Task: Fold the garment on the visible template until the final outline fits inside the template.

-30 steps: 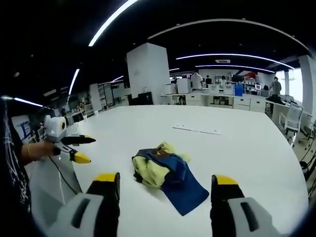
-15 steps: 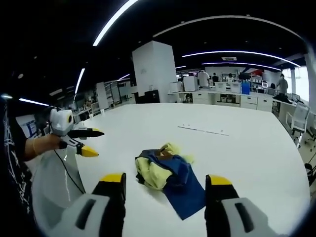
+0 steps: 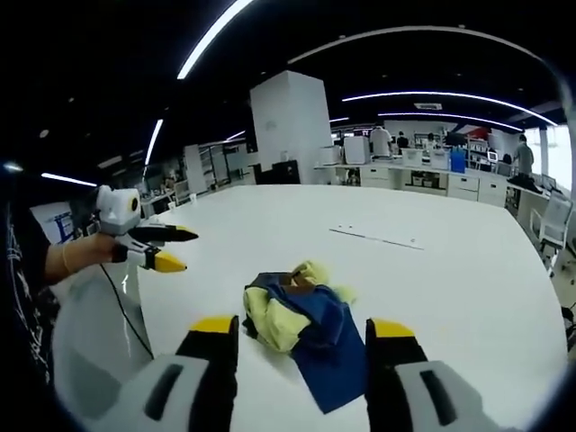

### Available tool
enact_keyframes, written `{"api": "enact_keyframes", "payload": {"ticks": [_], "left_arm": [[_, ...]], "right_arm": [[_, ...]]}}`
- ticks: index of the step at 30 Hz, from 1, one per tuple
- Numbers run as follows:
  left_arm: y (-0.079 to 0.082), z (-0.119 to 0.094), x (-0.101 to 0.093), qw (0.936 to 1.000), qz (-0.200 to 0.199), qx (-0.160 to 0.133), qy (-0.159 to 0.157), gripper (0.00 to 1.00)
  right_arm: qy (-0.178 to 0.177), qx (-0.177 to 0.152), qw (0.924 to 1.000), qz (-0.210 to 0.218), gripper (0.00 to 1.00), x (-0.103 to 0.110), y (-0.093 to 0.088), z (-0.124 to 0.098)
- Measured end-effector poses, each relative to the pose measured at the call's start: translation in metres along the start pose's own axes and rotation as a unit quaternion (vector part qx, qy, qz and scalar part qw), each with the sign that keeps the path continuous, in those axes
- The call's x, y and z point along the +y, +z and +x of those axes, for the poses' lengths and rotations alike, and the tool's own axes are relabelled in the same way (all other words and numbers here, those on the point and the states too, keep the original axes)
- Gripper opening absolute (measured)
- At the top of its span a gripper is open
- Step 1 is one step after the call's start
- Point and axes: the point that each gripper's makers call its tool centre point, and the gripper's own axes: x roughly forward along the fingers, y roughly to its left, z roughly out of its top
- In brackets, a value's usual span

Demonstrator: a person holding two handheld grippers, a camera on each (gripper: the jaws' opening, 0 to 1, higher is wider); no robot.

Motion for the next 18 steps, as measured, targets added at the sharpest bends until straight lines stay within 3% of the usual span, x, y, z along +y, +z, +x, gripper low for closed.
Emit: {"api": "enact_keyframes", "payload": {"ticks": [18], "left_arm": [[-0.004,0.036,0.015,0.9998,0.000,0.008,-0.017,0.54]], "right_arm": [[0.021,0.034,0.9991,-0.015,0.43,-0.004,-0.012,0.041]]}}
